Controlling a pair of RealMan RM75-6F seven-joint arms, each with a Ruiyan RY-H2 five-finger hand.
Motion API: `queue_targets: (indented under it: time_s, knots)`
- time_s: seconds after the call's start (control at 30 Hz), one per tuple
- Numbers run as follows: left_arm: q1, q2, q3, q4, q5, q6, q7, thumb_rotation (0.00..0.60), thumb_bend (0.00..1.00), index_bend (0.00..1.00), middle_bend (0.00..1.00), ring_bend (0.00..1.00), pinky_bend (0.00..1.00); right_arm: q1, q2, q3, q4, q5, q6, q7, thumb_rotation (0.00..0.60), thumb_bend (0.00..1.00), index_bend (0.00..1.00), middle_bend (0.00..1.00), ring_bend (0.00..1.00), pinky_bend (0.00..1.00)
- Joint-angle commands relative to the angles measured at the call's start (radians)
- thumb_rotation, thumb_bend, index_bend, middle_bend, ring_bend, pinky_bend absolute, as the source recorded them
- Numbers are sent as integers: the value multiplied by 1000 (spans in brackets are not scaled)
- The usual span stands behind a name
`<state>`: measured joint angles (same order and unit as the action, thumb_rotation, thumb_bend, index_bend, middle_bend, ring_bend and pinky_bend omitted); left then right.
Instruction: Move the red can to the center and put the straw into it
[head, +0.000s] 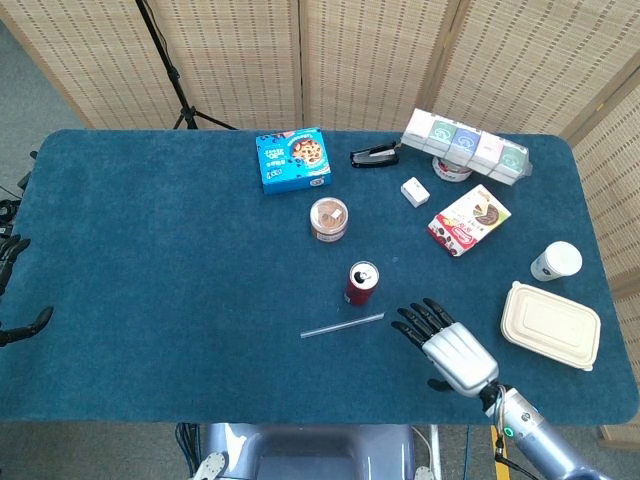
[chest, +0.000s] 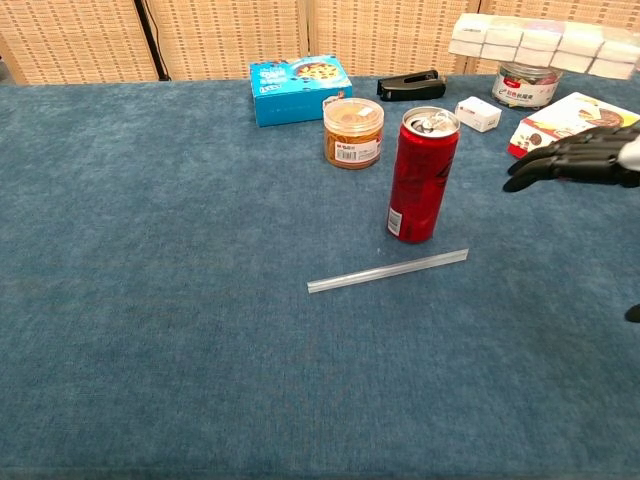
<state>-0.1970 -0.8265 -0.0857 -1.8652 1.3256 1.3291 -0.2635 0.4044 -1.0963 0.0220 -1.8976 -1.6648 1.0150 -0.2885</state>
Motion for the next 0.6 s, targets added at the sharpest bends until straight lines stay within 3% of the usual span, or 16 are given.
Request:
queue_targets:
  time_s: [0.03, 0.33, 0.6]
  knots:
    - [2, 0, -2, 3, 3, -1, -6, 600, 303, 0, 0, 0, 0, 37, -35, 8, -7, 30, -55, -11, 600, 0, 124, 88, 0, 39]
    - [-3, -2, -6, 8, 9, -21, -7, 600, 303, 0, 0, 0, 0, 118, -155, 29, 12, 83, -140, -62, 600, 0, 163, 156, 48, 124]
    - [-7, -2, -7, 7, 17, -36, -10, 600, 303, 0, 0, 0, 0, 181, -285, 69, 79, 219, -189, -156, 600, 7, 213, 182, 102, 191]
